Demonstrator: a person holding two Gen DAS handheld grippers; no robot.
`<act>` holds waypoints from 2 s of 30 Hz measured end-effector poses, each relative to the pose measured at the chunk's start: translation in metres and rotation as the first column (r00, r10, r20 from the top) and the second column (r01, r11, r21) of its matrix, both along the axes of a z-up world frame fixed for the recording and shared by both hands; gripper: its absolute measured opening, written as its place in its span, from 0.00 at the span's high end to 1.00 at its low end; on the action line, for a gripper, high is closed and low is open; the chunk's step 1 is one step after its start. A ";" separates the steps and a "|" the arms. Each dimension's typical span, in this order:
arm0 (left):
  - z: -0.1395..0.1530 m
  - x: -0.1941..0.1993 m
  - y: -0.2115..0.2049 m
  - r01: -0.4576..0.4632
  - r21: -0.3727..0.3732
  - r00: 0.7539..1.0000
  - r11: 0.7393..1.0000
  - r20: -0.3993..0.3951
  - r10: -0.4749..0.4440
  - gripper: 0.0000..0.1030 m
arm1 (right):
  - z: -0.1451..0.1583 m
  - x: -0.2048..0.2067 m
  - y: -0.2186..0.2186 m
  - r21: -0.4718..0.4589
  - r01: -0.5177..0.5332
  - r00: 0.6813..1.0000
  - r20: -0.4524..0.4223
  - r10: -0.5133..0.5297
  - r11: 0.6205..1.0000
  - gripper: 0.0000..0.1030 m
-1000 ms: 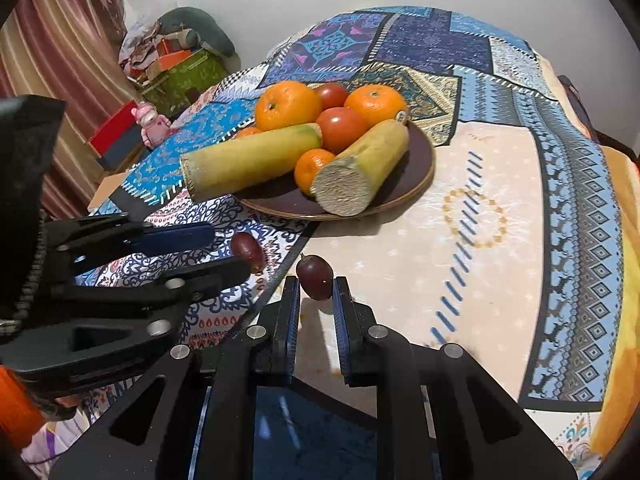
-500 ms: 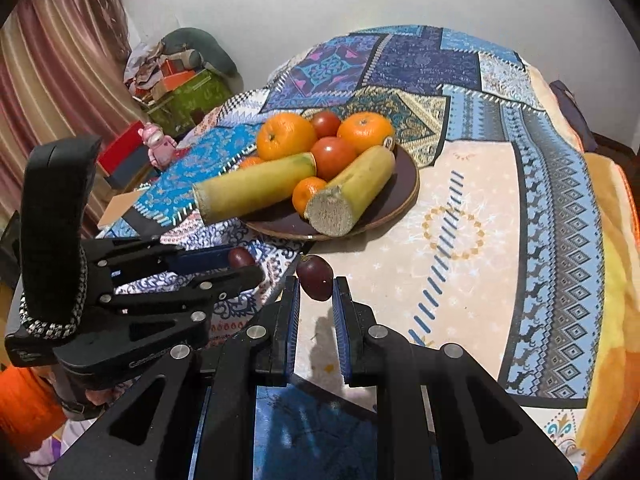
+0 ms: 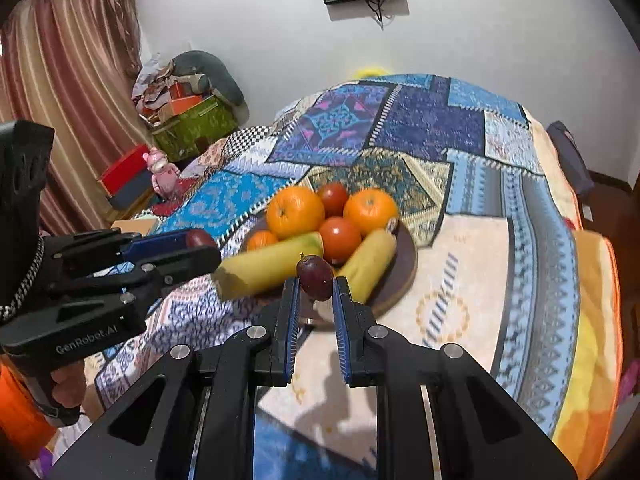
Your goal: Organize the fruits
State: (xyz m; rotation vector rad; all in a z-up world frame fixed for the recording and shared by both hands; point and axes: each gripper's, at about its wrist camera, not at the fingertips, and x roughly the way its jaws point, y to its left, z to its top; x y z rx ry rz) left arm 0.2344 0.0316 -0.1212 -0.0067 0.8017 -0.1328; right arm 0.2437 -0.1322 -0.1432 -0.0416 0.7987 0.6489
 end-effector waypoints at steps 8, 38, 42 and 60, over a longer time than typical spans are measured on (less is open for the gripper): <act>-0.016 0.038 0.012 -0.048 0.005 0.998 0.999 -0.044 0.048 0.74 | -0.009 0.030 0.016 -0.024 -0.007 1.000 -0.014 0.007 1.000 0.85; -0.026 0.053 0.020 -0.057 -0.054 0.997 0.997 -0.045 0.055 0.63 | -0.030 0.053 0.030 -0.060 -0.033 0.997 -0.072 0.029 0.998 0.78; 0.010 0.028 0.022 -0.068 -0.058 0.996 0.996 0.049 0.071 0.63 | -0.001 0.041 0.018 -0.024 -0.006 1.000 -0.021 0.006 1.000 0.78; 0.159 -0.158 0.012 -0.053 -0.122 0.883 0.991 0.459 0.104 0.61 | 0.166 -0.132 -0.035 0.187 0.020 0.923 0.375 -0.090 0.982 0.67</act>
